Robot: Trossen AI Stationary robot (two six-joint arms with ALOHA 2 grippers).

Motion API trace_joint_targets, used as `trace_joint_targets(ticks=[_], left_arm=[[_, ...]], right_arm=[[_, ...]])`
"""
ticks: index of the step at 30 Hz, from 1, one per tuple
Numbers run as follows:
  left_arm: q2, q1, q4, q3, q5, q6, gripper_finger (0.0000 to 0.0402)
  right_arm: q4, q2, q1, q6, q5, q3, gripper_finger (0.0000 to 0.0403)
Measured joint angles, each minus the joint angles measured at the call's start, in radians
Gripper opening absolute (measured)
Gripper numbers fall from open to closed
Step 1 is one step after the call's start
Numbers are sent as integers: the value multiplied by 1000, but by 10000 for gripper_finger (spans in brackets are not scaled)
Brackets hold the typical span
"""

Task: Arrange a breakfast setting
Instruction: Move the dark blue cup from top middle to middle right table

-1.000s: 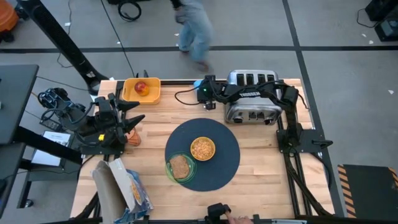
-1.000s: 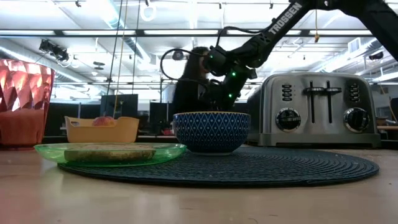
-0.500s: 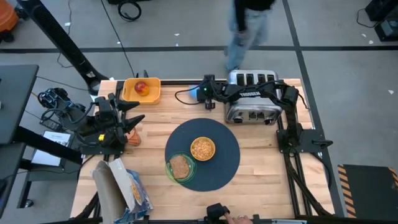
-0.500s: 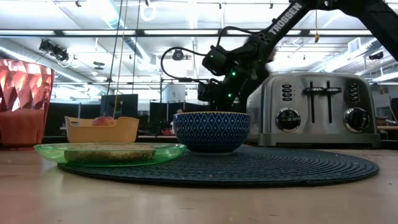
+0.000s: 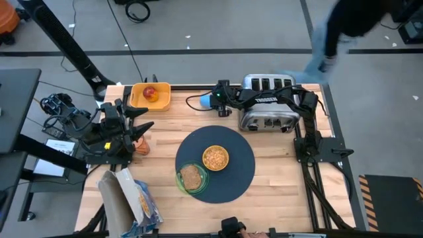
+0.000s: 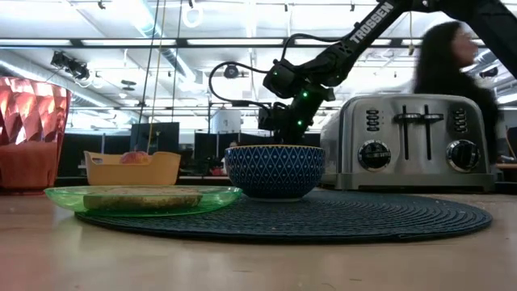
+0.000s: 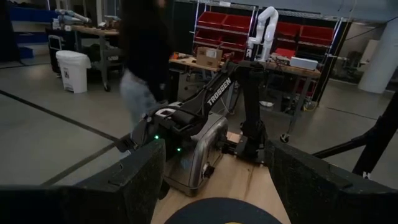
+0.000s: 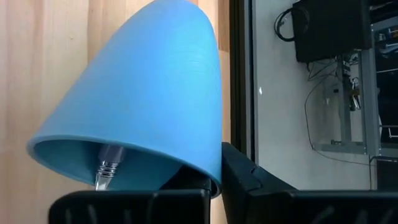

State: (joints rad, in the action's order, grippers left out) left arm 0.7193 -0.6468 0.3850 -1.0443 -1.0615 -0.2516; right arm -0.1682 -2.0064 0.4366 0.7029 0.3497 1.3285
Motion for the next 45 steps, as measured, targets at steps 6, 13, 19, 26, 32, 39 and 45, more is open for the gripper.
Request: trace_joint_targets(ticks=[6, 13, 19, 26, 32, 39, 45], left_arm=[[0, 0, -7, 0, 0, 0, 281], [0, 0, -20, 0, -1, 1, 281], [0, 0, -22, 0, -1, 0, 281], [0, 0, -37, 0, -1, 2, 281], [0, 0, -38, 0, -1, 2, 281], [0, 0, -45, 0, -1, 4, 281], [0, 0, -45, 0, -1, 4, 281]], right_arm=[[-11, 2, 0, 1, -3, 0, 18], [-126, 3, 1, -21, -32, 63, 17], [-211, 2, 7, -46, -48, 107, 16], [-275, 4, 13, -85, -59, 111, 16], [-360, 4, 13, -161, -76, 135, 16], [-522, 0, 31, -240, -139, 219, 16], [-652, -2, 41, -316, -154, 275, 15]])
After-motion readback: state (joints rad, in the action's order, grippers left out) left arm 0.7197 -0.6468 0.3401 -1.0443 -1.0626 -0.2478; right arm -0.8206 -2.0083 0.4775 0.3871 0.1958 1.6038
